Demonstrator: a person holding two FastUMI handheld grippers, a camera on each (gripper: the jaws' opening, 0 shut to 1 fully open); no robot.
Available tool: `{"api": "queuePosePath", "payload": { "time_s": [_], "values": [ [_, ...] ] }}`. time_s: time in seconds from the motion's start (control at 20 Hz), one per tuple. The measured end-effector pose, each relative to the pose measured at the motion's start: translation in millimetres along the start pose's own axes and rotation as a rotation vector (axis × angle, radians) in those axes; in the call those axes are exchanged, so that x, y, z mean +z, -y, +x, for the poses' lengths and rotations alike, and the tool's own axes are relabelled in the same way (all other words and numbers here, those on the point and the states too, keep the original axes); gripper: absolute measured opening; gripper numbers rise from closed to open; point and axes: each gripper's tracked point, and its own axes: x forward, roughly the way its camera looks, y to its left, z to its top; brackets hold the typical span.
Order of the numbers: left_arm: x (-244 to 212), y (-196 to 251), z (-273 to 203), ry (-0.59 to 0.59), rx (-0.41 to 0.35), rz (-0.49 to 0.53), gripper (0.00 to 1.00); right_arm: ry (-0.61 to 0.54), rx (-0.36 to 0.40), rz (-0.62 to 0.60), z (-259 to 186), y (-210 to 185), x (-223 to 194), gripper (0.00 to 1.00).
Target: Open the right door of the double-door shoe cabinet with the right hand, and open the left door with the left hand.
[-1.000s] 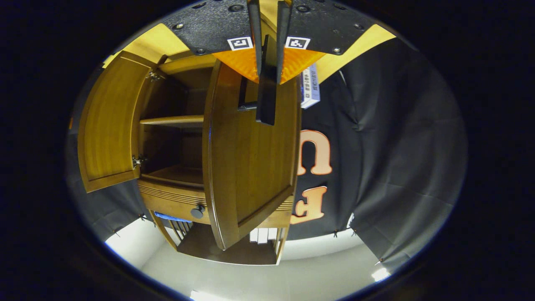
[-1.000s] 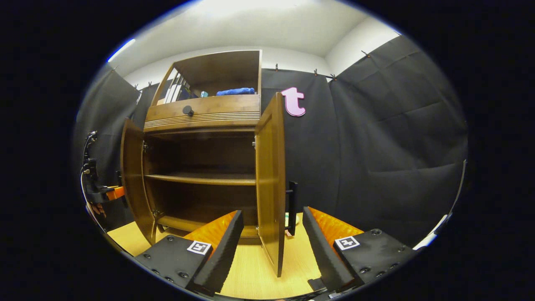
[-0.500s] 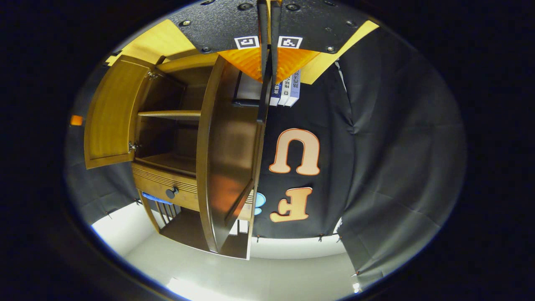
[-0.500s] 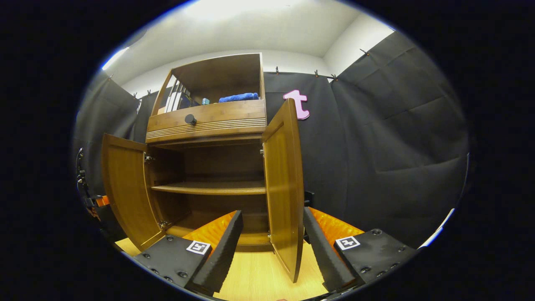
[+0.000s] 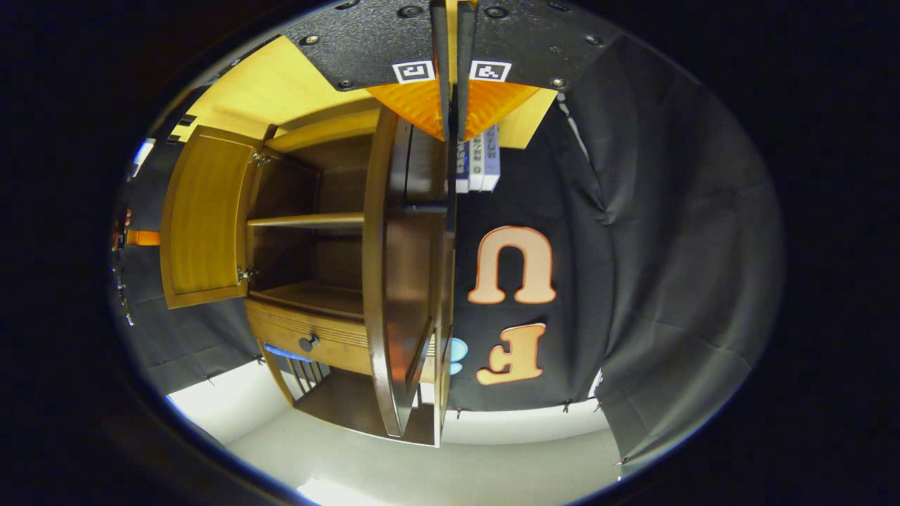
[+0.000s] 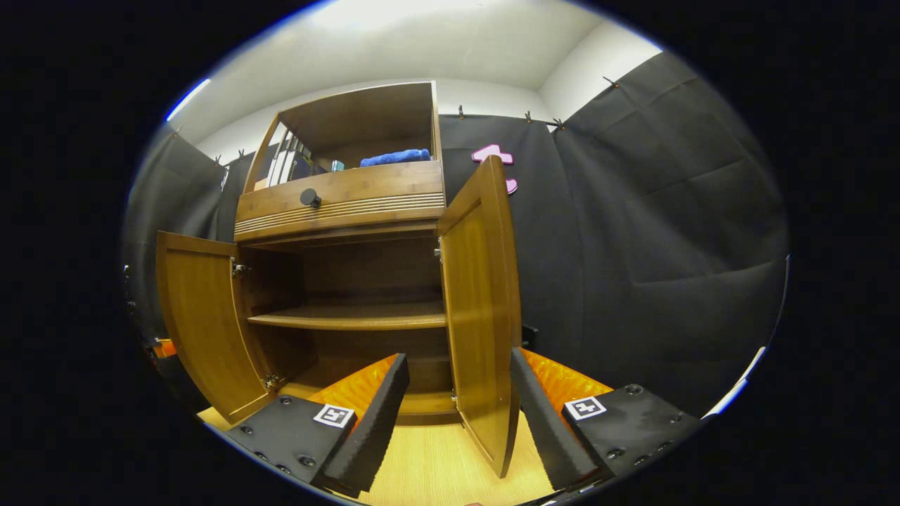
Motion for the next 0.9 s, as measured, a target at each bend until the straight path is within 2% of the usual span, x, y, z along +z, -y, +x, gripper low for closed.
{"api": "queuePosePath", "payload": {
  "time_s": [0.05, 0.1, 0.15, 0.3, 0.35, 0.45, 0.5, 0.55, 0.6, 0.75, 0.8, 0.9],
  "values": [
    [1, -5, -13, 0.006, 0.042, -0.003, 0.04, -0.002, 0.003, -0.015, 1, -3, -1, 0.94],
    [5, -9, -25, 0.017, 0.075, -0.003, 0.07, -0.01, 0.004, -0.03, 3, -4, -4, 0.94],
    [11, -9, -36, 0.028, 0.103, 0.003, 0.0, -0.022, 0.007, -0.037, 5, -6, -7, 0.94],
    [42, 7, -58, 0.085, 0.152, 0.019, 0.0, -0.028, 0.046, -0.015, 6, -20, -8, 0.94],
    [53, 17, -59, 0.105, 0.154, 0.012, 0.0, -0.026, 0.056, -0.012, 8, -24, -7, 0.84],
    [73, 42, -56, 0.144, 0.146, -0.01, 0.0, -0.015, 0.075, -0.01, 9, -30, -7, 1.0],
    [81, 58, -51, 0.161, 0.134, -0.013, 0.0, -0.009, 0.085, -0.008, 9, -34, -5, 1.0],
    [87, 73, -46, 0.168, 0.126, -0.007, 0.0, -0.009, 0.09, -0.005, 9, -37, -6, 0.94],
    [92, 90, -39, 0.172, 0.105, -0.011, 0.0, -0.011, 0.093, -0.005, 9, -38, -8, 1.0],
    [109, 148, -17, 0.215, 0.008, -0.06, 0.0, -0.005, 0.102, -0.012, 4, -45, -8, 1.0],
    [112, 164, -9, 0.22, -0.016, -0.08, 0.0, -0.006, 0.104, -0.015, 2, -48, -9, 0.93],
    [113, 188, 3, 0.201, -0.025, -0.092, 0.0, -0.006, 0.111, -0.018, -4, -54, -9, 0.93]
  ]
}}
